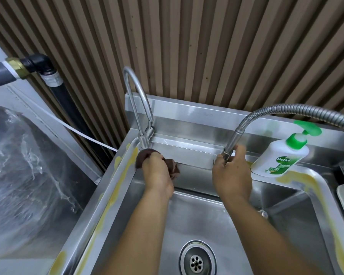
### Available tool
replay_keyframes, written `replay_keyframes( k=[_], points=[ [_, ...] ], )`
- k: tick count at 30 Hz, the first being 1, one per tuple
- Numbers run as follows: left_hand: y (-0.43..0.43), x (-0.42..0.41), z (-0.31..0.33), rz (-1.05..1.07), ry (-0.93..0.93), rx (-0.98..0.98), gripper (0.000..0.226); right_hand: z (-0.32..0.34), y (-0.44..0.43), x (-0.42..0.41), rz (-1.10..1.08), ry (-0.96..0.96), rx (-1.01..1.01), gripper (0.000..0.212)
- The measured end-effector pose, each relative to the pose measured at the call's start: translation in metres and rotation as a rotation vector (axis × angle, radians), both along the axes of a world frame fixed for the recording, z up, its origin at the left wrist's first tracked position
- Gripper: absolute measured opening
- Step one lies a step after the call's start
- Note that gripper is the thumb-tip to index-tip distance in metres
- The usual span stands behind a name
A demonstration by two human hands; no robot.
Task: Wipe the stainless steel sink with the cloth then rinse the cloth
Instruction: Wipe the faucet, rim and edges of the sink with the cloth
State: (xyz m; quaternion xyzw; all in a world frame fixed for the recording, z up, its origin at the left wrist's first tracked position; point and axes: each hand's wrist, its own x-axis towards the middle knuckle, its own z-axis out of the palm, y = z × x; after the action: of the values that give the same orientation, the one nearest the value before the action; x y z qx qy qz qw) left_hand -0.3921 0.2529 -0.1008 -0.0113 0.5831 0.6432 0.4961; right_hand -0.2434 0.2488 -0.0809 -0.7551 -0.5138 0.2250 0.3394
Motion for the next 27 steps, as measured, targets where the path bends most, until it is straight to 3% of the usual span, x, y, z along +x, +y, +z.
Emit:
replay_keyframes(
  k=[4,7,12,17,20,23,27],
  points=[
    [-0.003,0.021,-0.015,0.001,0.027,-0.097,0.024,0.001,-0.001,0.0,-0.004,0.01,0.003,0.014],
    [-0.004,0.03,-0.025,-0.09,-0.175,-0.168,0.026,0.002,-0.002,0.0,0.001,0.012,-0.005,0.014],
    [-0.001,0.03,0.011,-0.212,-0.319,-0.078,0.019,0.002,-0.001,0.001,0.002,0.006,-0.002,0.014],
    [-0.01,0.02,-0.015,0.024,-0.276,-0.054,0.028,0.003,-0.002,0.0,0.005,-0.003,-0.014,0.014],
    [-0.02,0.035,-0.024,-0.154,-0.28,-0.19,0.024,0.003,-0.003,0.0,0.001,0.002,-0.012,0.013],
    [-0.007,0.035,-0.012,-0.292,-0.343,-0.179,0.023,0.003,-0.002,0.001,0.008,-0.005,-0.008,0.013],
    [0.001,0.006,0.021,-0.223,-0.376,-0.074,0.02,0.003,-0.002,0.001,0.009,-0.006,-0.008,0.012]
  ],
)
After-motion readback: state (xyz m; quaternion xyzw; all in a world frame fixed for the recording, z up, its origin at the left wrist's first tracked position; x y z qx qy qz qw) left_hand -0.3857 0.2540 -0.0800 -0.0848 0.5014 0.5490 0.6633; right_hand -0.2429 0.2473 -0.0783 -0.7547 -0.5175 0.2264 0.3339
